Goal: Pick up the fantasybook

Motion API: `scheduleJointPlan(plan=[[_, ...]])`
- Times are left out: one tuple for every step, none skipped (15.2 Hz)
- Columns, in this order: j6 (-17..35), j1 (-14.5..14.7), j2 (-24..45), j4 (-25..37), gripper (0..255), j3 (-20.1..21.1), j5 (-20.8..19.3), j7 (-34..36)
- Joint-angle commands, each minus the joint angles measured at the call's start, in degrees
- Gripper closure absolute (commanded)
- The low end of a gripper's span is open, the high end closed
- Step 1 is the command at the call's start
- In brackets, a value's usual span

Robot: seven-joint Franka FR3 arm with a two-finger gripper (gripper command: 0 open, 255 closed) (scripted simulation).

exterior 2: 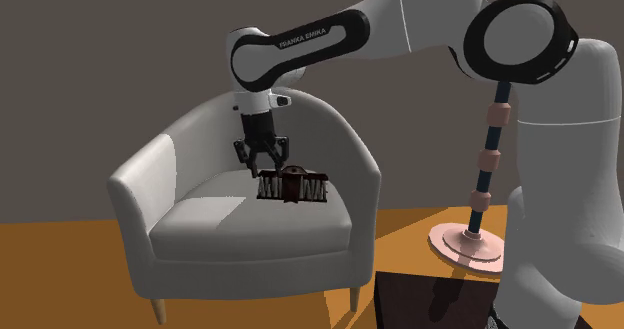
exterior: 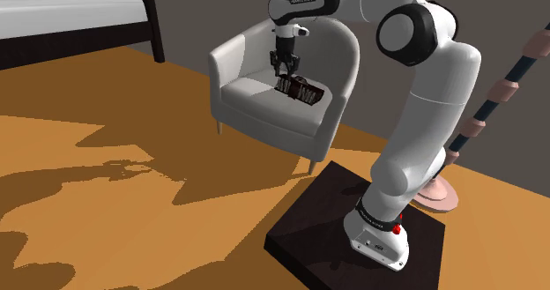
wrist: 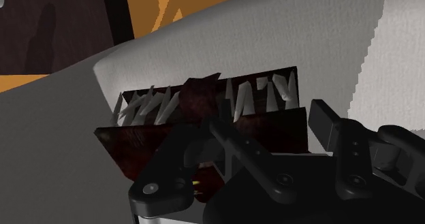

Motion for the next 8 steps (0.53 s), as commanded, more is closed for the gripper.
scheduleJointPlan(plan=[[-1.63,-0.07,-0.17,1.56,255,-0.05,0.02,-0.24],[-2.39,-0.07,-0.18,2.31,255,-0.05,0.03,-0.28],[-3.16,-0.06,-0.18,3.09,255,-0.05,0.04,-0.31],[-3.94,-0.06,-0.16,3.88,255,-0.05,0.04,-0.35],[-4.72,-0.05,-0.13,4.69,255,-0.05,0.04,-0.38],[-5.50,-0.04,-0.09,5.52,255,-0.05,0.05,-0.42],[-5.62,-0.04,-0.09,5.63,255,-0.05,0.05,-0.43],[-5.62,-0.04,-0.09,5.64,255,-0.05,0.05,-0.43]])
